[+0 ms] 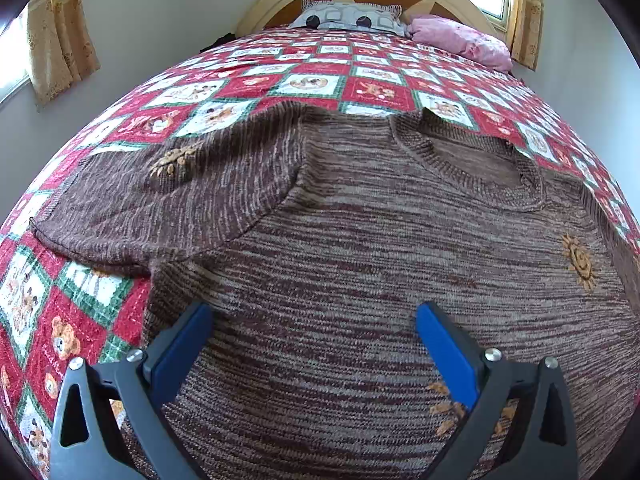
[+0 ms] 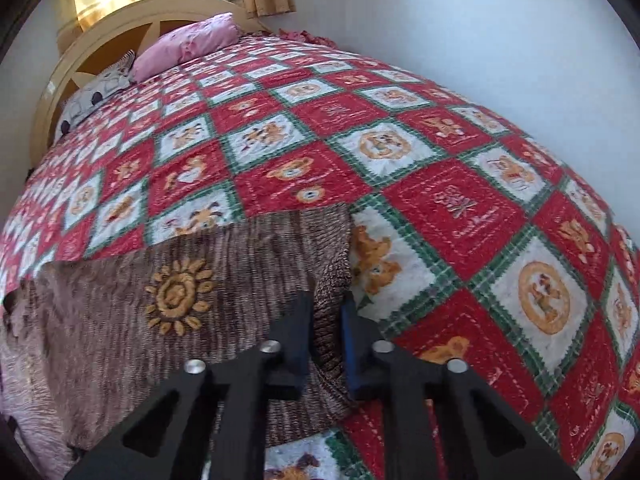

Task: Fold small clothes
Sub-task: 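Grasp the sweater sleeve with the right tool and lift it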

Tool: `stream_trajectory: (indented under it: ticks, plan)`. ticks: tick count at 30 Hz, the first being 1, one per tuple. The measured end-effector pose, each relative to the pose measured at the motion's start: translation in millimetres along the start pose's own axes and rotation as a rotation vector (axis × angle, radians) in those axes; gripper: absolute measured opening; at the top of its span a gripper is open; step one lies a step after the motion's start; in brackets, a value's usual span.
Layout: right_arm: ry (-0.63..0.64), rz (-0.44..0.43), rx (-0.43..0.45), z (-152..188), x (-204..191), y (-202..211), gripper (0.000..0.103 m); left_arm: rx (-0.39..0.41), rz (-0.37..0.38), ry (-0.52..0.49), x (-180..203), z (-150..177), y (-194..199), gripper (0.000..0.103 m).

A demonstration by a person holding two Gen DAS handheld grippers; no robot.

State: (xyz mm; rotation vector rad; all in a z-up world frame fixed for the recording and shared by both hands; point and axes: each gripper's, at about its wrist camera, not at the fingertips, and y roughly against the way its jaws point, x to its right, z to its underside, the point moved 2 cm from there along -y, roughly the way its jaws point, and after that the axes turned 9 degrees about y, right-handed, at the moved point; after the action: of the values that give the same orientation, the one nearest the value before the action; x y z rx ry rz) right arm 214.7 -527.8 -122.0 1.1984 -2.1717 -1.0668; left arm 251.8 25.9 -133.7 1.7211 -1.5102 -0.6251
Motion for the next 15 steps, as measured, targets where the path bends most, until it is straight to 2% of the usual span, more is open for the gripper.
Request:
stream_trajectory:
  ticks: [4, 7, 11, 15]
  plan:
    - [-0.039, -0.009, 0.037, -5.9, -3.1, 19.0, 0.008, 0.001, 0.005, 0.004, 0.9, -1.3, -1.5, 0.103]
    - [0.013, -0.002, 0.102, -13.7, -27.7, 49.4, 0.008, 0.001, 0.008, 0.006, 0.7, -1.4, -1.7, 0.103]
    - [0.132, -0.035, 0.184, -22.0, -90.3, 96.3, 0.008, 0.003, 0.015, 0.015, -1.4, -1.1, -0.8, 0.103]
    - [0.252, -0.131, 0.246, -19.2, -175.4, 131.7, 0.008, 0.006, 0.027, 0.029, -4.5, -1.9, -0.2, 0.103]
